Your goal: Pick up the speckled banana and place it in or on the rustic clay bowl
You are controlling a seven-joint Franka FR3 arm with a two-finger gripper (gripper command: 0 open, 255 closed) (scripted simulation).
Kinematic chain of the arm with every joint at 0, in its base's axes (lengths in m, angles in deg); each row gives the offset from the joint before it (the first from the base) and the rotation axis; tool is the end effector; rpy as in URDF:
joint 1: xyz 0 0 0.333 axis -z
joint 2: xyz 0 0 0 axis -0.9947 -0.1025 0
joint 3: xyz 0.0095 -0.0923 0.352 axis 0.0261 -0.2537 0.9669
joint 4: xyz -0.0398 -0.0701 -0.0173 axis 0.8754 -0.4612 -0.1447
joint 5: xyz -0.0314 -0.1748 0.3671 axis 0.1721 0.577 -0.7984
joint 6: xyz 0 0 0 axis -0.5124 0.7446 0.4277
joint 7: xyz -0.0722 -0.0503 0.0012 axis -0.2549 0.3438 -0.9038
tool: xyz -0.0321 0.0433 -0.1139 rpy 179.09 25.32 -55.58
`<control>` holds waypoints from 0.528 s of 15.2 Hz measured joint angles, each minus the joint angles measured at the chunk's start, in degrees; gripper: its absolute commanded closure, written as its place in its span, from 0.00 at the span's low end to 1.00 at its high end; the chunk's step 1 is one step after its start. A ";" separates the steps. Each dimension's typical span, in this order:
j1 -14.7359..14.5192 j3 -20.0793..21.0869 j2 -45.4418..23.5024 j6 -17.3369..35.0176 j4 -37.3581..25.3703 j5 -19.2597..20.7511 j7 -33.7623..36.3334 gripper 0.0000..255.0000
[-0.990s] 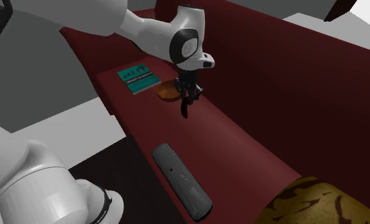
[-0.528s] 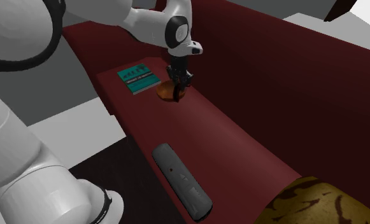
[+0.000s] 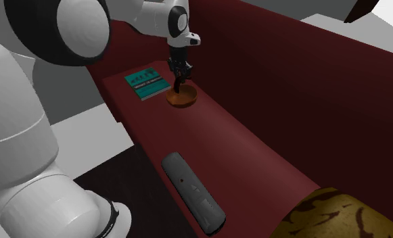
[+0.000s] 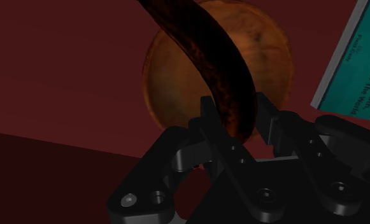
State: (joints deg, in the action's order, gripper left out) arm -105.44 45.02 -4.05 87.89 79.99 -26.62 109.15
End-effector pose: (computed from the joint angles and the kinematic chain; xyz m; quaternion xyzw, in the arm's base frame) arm 0.5603 0.3299 0.3727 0.9908 0.1260 -0.0419 0.0272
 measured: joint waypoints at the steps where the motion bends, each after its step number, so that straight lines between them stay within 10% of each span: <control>1: -0.70 0.21 -1.61 -0.75 -2.28 0.26 0.89 1.00; 8: -2.03 0.29 -6.12 0.89 -4.98 1.12 2.68 1.00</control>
State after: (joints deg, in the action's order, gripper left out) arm -107.47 45.32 -10.17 88.79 75.00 -25.50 111.84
